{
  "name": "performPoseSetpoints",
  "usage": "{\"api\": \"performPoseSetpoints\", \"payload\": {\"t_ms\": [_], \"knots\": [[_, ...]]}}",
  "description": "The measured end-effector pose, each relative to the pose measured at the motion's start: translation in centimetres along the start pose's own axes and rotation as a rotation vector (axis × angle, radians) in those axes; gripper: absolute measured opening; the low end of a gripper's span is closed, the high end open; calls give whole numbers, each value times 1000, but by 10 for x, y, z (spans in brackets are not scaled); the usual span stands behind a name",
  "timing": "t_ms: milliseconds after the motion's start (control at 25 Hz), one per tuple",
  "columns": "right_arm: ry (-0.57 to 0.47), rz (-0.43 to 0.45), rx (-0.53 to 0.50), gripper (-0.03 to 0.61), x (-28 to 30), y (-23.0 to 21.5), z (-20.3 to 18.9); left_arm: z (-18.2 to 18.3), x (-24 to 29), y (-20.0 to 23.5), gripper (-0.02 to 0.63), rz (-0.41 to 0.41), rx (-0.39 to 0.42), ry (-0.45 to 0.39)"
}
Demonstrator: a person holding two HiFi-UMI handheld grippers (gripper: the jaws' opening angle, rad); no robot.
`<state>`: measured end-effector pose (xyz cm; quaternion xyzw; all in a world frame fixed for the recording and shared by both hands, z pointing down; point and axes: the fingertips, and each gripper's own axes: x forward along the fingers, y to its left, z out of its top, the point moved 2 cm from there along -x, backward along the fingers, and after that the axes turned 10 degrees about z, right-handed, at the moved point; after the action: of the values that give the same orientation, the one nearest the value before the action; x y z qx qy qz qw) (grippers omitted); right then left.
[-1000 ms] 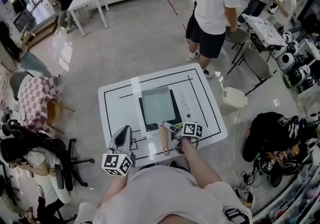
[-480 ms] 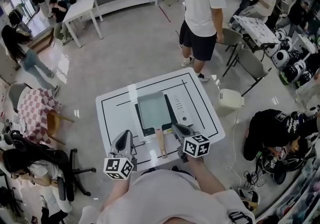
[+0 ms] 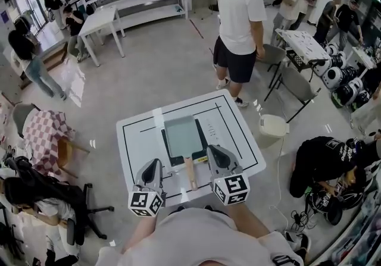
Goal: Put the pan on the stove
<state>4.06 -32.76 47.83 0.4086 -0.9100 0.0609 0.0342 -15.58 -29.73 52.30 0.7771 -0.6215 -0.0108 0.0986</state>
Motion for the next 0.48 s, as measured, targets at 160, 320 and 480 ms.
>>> {"api": "performPoseSetpoints", "payload": {"t_ms": [160, 320, 480], "knots": [[-36, -18, -17, 8, -13, 7, 14, 6, -8, -4, 11, -6, 0, -20], [-50, -17, -14, 8, -23, 13, 17, 9, -15, -11, 11, -15, 5, -35], [-39, -19, 5, 8, -28, 14, 11, 9, -20, -17, 11, -23, 7, -41]]}}
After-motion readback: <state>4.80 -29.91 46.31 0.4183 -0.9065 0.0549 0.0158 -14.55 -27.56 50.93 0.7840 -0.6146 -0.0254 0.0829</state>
